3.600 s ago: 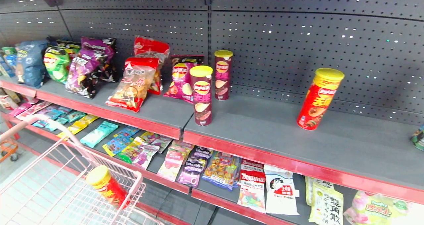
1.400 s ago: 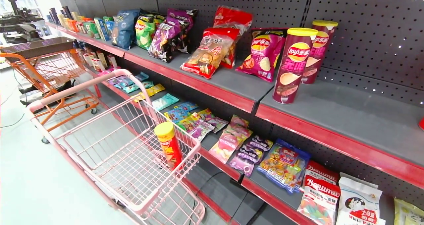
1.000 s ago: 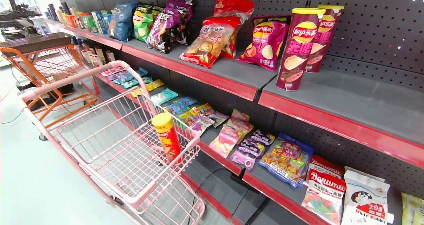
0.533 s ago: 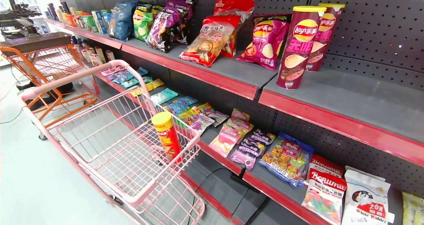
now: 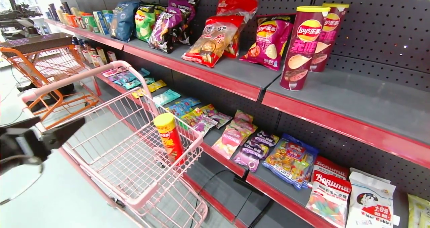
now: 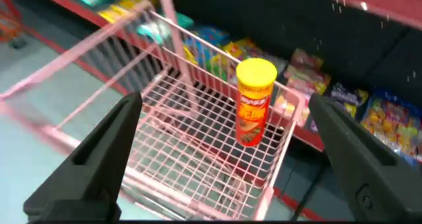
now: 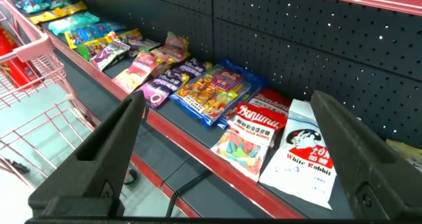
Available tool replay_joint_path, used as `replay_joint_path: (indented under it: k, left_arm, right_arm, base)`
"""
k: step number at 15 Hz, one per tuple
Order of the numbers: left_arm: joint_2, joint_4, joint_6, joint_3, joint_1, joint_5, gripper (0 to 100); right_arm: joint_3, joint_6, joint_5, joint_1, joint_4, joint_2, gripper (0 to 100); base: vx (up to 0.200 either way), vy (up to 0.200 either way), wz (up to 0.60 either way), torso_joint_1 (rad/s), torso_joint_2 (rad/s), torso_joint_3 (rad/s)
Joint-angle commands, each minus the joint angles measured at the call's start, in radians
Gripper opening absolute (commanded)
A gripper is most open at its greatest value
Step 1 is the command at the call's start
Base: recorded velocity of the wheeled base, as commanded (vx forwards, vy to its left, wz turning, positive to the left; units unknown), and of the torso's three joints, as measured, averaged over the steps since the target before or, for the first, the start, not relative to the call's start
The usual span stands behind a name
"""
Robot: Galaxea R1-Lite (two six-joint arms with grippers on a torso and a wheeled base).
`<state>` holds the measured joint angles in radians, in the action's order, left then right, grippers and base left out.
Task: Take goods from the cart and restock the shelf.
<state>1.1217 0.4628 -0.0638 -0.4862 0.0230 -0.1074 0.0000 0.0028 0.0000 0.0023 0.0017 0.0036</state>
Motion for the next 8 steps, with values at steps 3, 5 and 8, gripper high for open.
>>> replay_joint_path:
  k: [3,5,8]
  left_arm:
    - [0.739,0.458,0.076,-0.101,0.034,-0.222,100]
    - [0.830,0.544,0.076,-0.123,0.058,-0.233,100]
    - [0.954,0.645,0.079,-0.158,0.083,-0.284,100]
  right_arm:
    - [0.000,0.000,0.000,0.001,0.000,-0.001,100]
    - [0.000,0.000,0.000,0.001,0.000,-0.001,100]
    - [0.000,-0.001,0.000,0.001,0.000,-0.001,100]
  base:
    - [0.000,0.000,0.00,0.000,0.00,0.000]
    - [0.000,0.000,0.00,0.000,0.00,0.000]
    - [0.000,0.000,0.00,0.000,0.00,0.000]
